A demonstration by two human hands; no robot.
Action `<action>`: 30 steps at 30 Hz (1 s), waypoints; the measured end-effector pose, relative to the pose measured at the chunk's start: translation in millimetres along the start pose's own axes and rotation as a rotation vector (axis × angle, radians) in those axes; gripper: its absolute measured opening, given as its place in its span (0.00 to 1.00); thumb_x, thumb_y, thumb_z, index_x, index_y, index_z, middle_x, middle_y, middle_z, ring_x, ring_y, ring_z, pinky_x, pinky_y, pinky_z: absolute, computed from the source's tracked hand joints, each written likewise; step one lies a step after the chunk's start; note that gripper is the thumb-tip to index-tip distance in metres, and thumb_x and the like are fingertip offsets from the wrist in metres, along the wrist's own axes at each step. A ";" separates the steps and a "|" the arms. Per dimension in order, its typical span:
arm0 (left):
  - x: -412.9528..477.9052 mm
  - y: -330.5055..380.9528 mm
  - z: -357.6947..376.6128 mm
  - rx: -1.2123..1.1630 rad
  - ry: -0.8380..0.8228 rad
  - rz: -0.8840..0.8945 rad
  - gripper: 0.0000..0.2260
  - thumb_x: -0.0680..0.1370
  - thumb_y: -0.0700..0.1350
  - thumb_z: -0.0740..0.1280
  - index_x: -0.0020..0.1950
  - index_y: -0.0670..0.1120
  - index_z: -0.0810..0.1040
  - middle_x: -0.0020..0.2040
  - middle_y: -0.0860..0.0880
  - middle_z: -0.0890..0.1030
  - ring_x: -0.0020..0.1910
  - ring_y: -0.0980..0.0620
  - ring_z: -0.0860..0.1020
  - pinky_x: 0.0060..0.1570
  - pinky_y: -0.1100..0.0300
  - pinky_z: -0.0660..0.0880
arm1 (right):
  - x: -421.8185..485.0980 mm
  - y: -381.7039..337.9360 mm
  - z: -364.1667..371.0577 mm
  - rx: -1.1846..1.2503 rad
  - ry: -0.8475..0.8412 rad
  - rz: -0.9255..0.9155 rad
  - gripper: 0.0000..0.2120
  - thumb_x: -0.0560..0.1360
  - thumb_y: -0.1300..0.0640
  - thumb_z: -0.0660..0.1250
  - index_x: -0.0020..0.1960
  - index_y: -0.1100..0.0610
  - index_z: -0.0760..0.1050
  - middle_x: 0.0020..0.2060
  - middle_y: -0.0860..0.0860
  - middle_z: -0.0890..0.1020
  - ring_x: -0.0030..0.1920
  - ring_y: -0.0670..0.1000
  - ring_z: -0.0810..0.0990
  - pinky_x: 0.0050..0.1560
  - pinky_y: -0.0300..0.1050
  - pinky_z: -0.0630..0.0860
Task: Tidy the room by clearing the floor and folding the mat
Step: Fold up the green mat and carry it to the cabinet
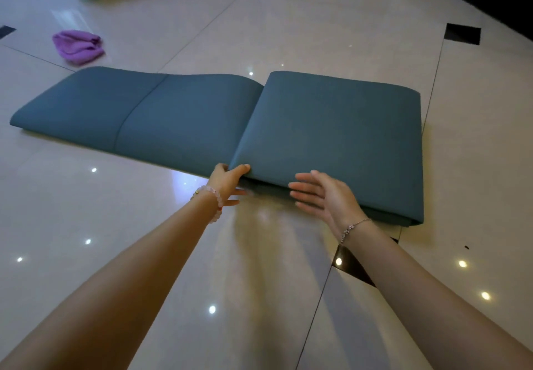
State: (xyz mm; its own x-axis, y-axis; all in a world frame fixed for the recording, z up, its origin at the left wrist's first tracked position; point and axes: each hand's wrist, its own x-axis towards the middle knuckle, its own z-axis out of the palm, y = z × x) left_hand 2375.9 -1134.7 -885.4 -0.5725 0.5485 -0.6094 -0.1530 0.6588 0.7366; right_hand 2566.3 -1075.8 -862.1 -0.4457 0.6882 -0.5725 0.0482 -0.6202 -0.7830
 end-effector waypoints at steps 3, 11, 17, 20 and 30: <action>-10.2 -3.2 2.1 0.612 0.396 0.498 0.23 0.77 0.51 0.64 0.68 0.43 0.66 0.64 0.43 0.71 0.56 0.42 0.74 0.50 0.49 0.72 | 2.5 -1.9 -19.5 -0.506 0.196 -0.447 0.10 0.79 0.60 0.58 0.53 0.55 0.78 0.46 0.50 0.83 0.49 0.54 0.80 0.51 0.47 0.77; -34.3 13.0 40.2 1.192 0.144 1.117 0.19 0.74 0.47 0.56 0.61 0.42 0.74 0.57 0.44 0.78 0.51 0.42 0.79 0.48 0.51 0.75 | 31.0 22.7 -47.4 -1.113 0.042 -0.632 0.22 0.75 0.63 0.63 0.68 0.57 0.69 0.64 0.52 0.73 0.65 0.52 0.67 0.61 0.33 0.58; -34.8 12.3 35.1 1.427 -0.036 0.992 0.22 0.78 0.51 0.51 0.69 0.46 0.70 0.68 0.47 0.71 0.67 0.45 0.70 0.61 0.51 0.68 | 34.0 34.6 -42.8 -1.418 0.036 -0.605 0.28 0.74 0.61 0.61 0.73 0.55 0.60 0.69 0.50 0.64 0.68 0.53 0.62 0.66 0.46 0.63; -40.0 13.8 16.4 1.473 -0.077 0.960 0.23 0.78 0.49 0.52 0.72 0.46 0.67 0.72 0.46 0.68 0.70 0.45 0.67 0.65 0.51 0.66 | 34.2 40.0 -41.7 -1.489 0.052 -0.599 0.29 0.73 0.62 0.61 0.73 0.58 0.61 0.69 0.53 0.65 0.69 0.57 0.63 0.64 0.49 0.65; -6.6 -14.6 -11.5 1.581 -0.209 0.814 0.29 0.79 0.50 0.57 0.77 0.50 0.49 0.78 0.52 0.48 0.77 0.51 0.49 0.73 0.52 0.46 | 43.0 21.1 -25.2 -1.416 0.087 -0.571 0.23 0.75 0.54 0.63 0.69 0.54 0.67 0.62 0.53 0.72 0.63 0.56 0.67 0.62 0.48 0.65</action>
State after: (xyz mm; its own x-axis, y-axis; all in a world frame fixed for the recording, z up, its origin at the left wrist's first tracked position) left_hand 2372.7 -1153.8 -888.7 0.0179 0.9213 -0.3884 0.9988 -0.0341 -0.0350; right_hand 2570.7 -1049.8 -909.3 -0.6503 0.7536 -0.0957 0.7037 0.5501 -0.4497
